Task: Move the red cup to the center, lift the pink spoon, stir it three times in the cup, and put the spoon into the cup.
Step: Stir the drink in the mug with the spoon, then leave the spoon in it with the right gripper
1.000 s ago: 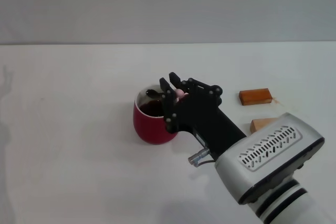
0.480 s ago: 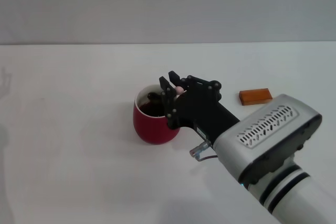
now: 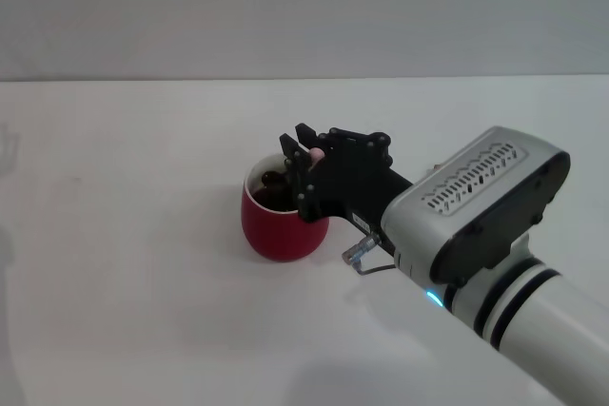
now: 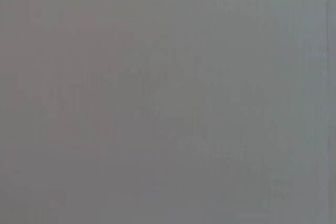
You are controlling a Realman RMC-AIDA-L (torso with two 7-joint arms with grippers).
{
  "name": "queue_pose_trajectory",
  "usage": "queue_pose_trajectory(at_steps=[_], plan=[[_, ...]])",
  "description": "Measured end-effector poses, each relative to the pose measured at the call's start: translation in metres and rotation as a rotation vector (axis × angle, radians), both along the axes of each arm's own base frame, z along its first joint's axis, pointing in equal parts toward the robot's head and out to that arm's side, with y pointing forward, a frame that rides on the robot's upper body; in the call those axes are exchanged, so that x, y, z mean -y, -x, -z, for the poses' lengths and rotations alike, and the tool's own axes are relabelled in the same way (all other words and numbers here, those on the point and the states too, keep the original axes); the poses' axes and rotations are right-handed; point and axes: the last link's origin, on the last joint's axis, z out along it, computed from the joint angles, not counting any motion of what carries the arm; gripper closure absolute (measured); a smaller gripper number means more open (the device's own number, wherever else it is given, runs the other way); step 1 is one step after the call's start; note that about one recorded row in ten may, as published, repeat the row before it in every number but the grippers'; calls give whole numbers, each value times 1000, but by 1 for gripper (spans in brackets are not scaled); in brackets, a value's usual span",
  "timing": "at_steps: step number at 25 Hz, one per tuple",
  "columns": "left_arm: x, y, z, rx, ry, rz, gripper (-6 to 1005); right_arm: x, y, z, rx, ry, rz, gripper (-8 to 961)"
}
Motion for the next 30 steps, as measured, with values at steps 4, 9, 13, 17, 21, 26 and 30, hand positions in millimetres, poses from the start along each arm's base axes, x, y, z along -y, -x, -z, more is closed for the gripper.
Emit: queue_pose_trajectory(at_steps=[4,9,13,17,21,26,30], plan=[[0,0,0,1,-1,0,168,-4,4,-3,12,36,0,820],[0,0,0,1,-1,0,168,-6,7,-7,13,57,2,821],[1,1,0,1,-2,-2,168,-8,9,-13,12,76,9,821],[1,1,-1,0,-4,-2,168,-9,9,-16,6,94,22,820],[2,1,-1,-2,-5,-2,168,-9,9,-18,0,118,44,820],[4,2,-1,0,-8,0,169,-8,13,-22,10,112,52,820],[5,3,-1,3,-9,0,169,-8,13,-23,21,115,58,821]])
